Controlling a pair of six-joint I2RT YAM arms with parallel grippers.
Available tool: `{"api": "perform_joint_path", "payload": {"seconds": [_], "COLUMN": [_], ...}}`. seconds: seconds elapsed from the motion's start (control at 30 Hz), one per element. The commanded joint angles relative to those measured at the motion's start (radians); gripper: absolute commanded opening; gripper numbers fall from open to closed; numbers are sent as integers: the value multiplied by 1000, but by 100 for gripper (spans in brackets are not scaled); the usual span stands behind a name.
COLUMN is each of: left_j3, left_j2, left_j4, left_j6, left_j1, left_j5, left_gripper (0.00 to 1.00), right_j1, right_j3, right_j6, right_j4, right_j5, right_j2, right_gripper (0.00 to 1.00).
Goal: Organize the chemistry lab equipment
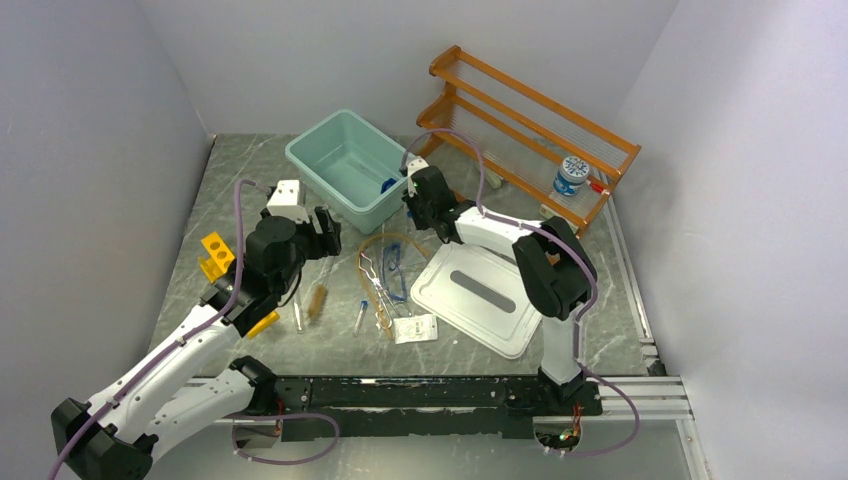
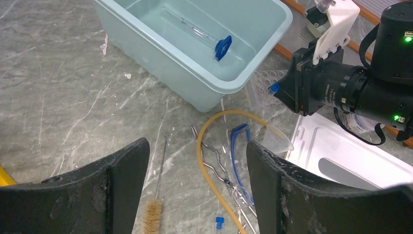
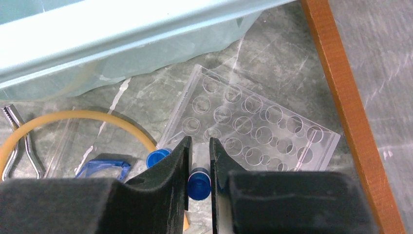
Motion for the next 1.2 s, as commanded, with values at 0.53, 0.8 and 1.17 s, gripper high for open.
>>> {"api": "perform_joint_path", "payload": {"seconds": [0.53,0.8,1.17], "left_j3": [3,1,-1], "left_j2": [-6,-11,-17], "left_j4": [23,22,21], "left_j6": [3,2,2], "left_j1": [8,7,8], "left_j5": [3,3,2], "left_gripper": [77,77,77], "right_j1": [-1,-4,13], "right_j3": [30,18,-2], "right_j6": [55,87,85], "right_j4": [-67,-59,-61], "right_j5": [27,24,58], "right_j2": [-20,-85,-136], "right_gripper": [35,38,64]}}
